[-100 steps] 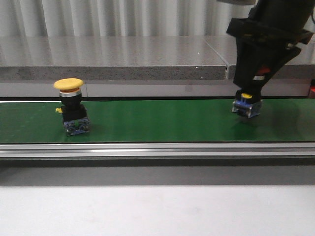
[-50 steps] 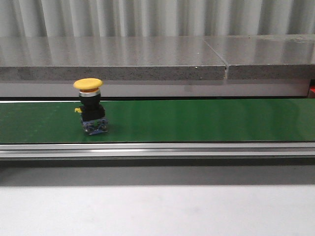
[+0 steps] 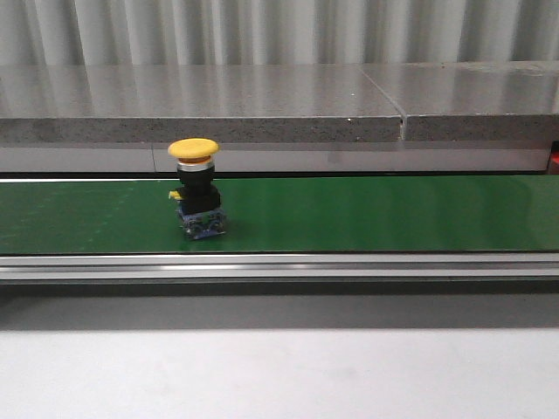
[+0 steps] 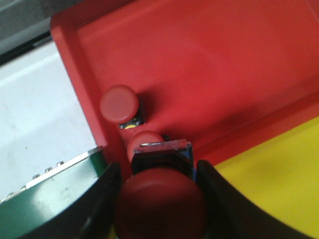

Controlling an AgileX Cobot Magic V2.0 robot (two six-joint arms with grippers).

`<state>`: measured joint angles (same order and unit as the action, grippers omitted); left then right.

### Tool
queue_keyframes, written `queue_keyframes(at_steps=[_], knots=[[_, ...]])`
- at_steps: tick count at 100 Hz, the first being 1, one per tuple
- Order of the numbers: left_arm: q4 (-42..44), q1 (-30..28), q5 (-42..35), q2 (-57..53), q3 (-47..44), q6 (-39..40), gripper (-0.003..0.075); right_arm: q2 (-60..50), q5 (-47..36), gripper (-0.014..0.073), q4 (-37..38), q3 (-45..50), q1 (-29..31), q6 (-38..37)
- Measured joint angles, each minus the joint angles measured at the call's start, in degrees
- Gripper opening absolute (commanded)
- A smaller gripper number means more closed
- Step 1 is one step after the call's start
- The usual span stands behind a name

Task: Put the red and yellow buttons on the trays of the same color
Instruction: 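Carry the red button into the red tray with the right gripper, release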

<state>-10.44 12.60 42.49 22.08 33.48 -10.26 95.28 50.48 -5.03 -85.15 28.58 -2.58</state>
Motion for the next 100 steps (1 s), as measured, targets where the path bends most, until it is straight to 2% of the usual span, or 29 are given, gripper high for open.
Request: queue_keyframes(at_steps=[40,72,100], knots=[[0.00,0.00,0.00,0.00,0.00,0.00,-0.0020,14.89,0.73,0.0150,0.27,-11.43,2.76,-1.86],[0.00,0.00,0.00,0.00,0.00,-0.10,-0.0020,22.60,-5.36,0.0150,-0.92,-12.34,2.76,-2.20],[0.00,0.00,0.00,0.00,0.00,-0.10,-0.0020,26.17,-7.51,0.0168,-3.83,-12.34,2.76,-2.20]])
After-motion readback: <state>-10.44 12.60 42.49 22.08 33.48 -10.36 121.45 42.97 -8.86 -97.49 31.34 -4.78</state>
